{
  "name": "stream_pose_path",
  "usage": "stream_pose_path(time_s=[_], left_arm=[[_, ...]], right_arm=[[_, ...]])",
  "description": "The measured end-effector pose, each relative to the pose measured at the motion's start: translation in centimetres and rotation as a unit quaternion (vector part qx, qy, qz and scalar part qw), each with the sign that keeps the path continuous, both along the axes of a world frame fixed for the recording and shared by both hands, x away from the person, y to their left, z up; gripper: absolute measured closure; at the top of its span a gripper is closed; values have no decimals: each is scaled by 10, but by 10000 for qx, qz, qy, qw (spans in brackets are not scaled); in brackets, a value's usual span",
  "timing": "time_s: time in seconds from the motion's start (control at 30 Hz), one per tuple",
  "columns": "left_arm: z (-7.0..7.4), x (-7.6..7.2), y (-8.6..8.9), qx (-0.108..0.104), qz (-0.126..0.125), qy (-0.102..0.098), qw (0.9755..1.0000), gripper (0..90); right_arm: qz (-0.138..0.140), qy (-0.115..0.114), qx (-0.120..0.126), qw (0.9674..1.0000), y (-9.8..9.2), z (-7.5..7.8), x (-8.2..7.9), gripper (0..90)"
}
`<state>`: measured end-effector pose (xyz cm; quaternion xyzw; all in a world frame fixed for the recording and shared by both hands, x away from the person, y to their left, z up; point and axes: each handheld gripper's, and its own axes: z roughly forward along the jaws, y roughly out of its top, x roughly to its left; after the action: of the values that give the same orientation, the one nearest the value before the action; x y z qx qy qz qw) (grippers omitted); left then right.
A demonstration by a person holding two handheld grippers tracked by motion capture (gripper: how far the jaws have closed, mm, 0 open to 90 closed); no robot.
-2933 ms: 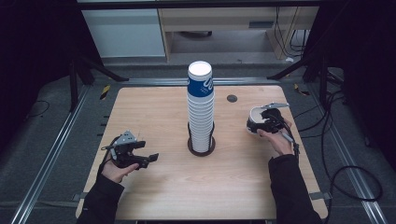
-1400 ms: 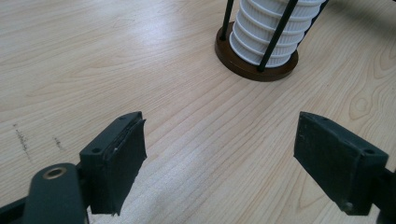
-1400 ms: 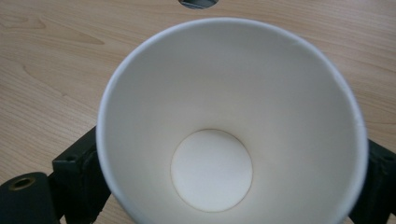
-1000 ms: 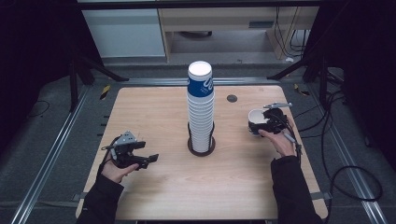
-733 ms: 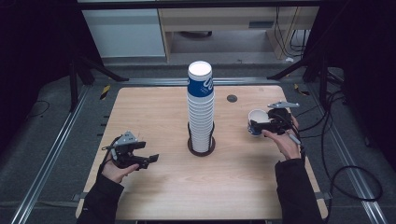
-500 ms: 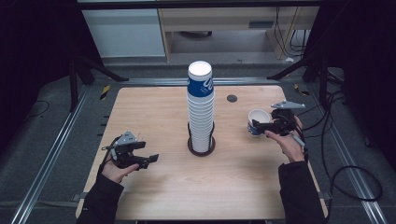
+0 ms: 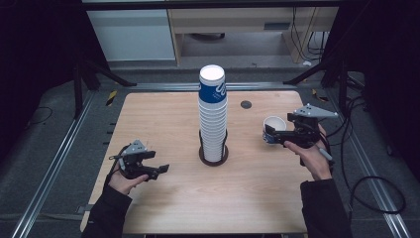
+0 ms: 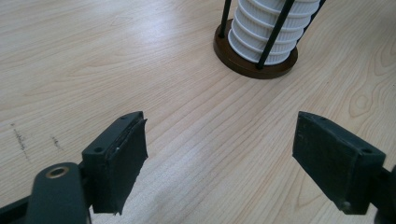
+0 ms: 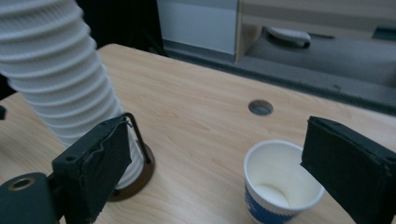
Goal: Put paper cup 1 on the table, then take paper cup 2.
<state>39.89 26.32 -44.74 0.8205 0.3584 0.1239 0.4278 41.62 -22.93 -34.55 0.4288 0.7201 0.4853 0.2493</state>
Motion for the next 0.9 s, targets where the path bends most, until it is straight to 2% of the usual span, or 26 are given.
stream_pose_path(time_s=[0.1,0.17,0.23,0.27,0.43,0.6,0.77,0.8,0.9], left_arm=[[0,0,0,5,19,9,10000,170],[0,0,0,-8,11,8,10000,170],[0,0,0,-10,15,9,10000,170],[0,0,0,-15,10,14,10000,170],[-1,1,-1,18,6,35,10000,171],[-1,1,-1,0,8,34,10000,172],[-1,1,-1,-3,8,35,10000,175],[-1,1,-2,5,5,36,10000,175],[-1,1,-2,11,10,38,10000,176]], right_arm=[[101,-116,44,9999,6,8,-4,79],[285,-282,126,9991,16,19,-8,79],[363,-323,127,9987,20,23,-10,79],[469,-416,160,9979,27,29,-11,77],[651,-559,248,9960,39,41,-11,75],[825,-813,291,9928,58,60,-10,79],[949,-904,370,9907,70,74,-8,77],[1052,-989,422,9886,75,81,-6,78],[1165,-1015,487,9868,80,89,-5,78]])
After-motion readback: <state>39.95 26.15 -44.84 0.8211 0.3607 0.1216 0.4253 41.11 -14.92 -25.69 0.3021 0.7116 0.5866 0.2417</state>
